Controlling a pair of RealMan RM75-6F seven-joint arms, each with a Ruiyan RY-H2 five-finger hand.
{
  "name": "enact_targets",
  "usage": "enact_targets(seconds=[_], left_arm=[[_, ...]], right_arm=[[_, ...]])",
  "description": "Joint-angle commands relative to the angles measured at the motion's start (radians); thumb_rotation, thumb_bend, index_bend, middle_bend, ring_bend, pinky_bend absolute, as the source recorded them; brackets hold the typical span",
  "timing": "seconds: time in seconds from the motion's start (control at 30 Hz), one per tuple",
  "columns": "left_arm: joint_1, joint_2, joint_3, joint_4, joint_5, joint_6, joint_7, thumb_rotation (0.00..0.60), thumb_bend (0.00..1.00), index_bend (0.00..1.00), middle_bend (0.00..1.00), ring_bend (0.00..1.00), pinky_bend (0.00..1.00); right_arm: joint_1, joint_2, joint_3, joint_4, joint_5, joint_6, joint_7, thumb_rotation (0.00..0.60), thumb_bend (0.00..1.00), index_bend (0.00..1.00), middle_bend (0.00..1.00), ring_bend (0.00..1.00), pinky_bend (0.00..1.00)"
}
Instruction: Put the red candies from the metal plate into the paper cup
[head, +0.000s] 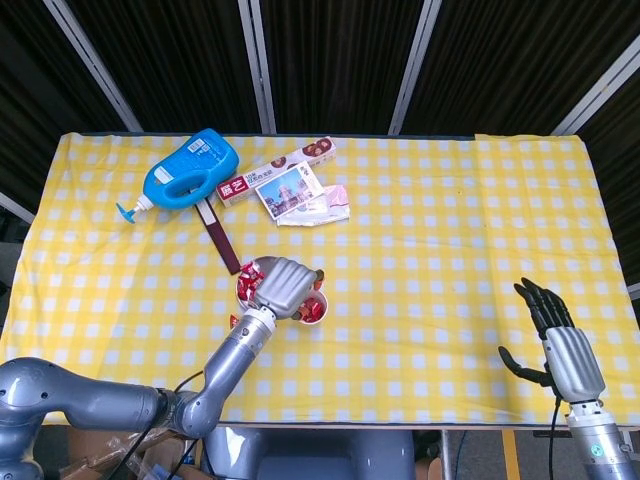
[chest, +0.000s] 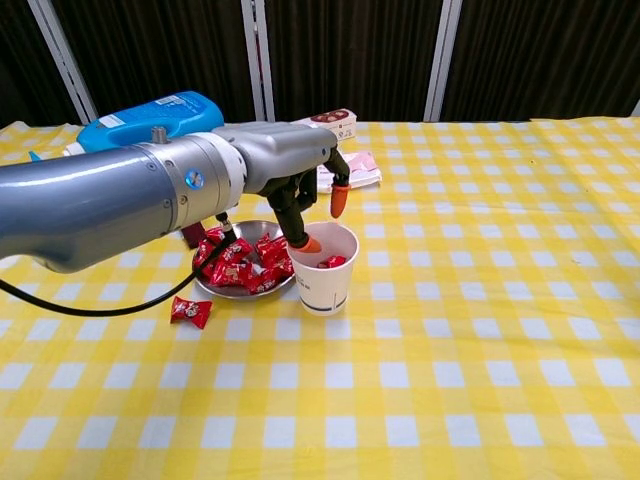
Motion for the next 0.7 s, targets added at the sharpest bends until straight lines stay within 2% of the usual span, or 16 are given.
enact_targets(seconds=[0.03, 0.2, 0.43, 0.57, 0.7], left_arm=[[0.021, 0.028, -0.002, -0.037, 0.024, 0.03, -0.026, 0.6, 0.25, 0.43, 0.89, 0.94, 0.98], [0.085, 0.109, 0.028, -0.116, 0.067, 0.085, -0.073, 0.6, 0.25, 0.43, 0.89, 0.94, 0.98], [0.196, 0.216, 0.138, -0.186, 0.108, 0.129, -0.121, 0.6, 0.25, 0.44, 0.89, 0.94, 0.98], [0.241, 0.231, 0.201, -0.181, 0.132, 0.126, -0.142, 0.6, 0.25, 0.46, 0.9, 0.95, 0.98], [0.267, 0.214, 0.243, -0.155, 0.155, 0.117, -0.146, 0.6, 0.26, 0.48, 0.91, 0.95, 0.98]], right_arm=[[0.0, 0.0, -0.001, 0.001, -0.001, 0.001, 0.0, 0.6, 0.39, 0.0, 0.0, 0.0, 0.0], [-0.001, -0.001, -0.001, 0.001, -0.004, 0.005, -0.001, 0.6, 0.39, 0.0, 0.0, 0.0, 0.0], [0.001, -0.008, 0.0, 0.005, -0.002, 0.002, -0.011, 0.6, 0.39, 0.0, 0.0, 0.0, 0.0], [0.002, -0.013, 0.0, 0.006, -0.003, 0.002, -0.021, 0.6, 0.39, 0.0, 0.0, 0.0, 0.0], [0.001, -0.014, -0.001, 0.006, -0.001, 0.001, -0.026, 0.6, 0.39, 0.0, 0.0, 0.0, 0.0]])
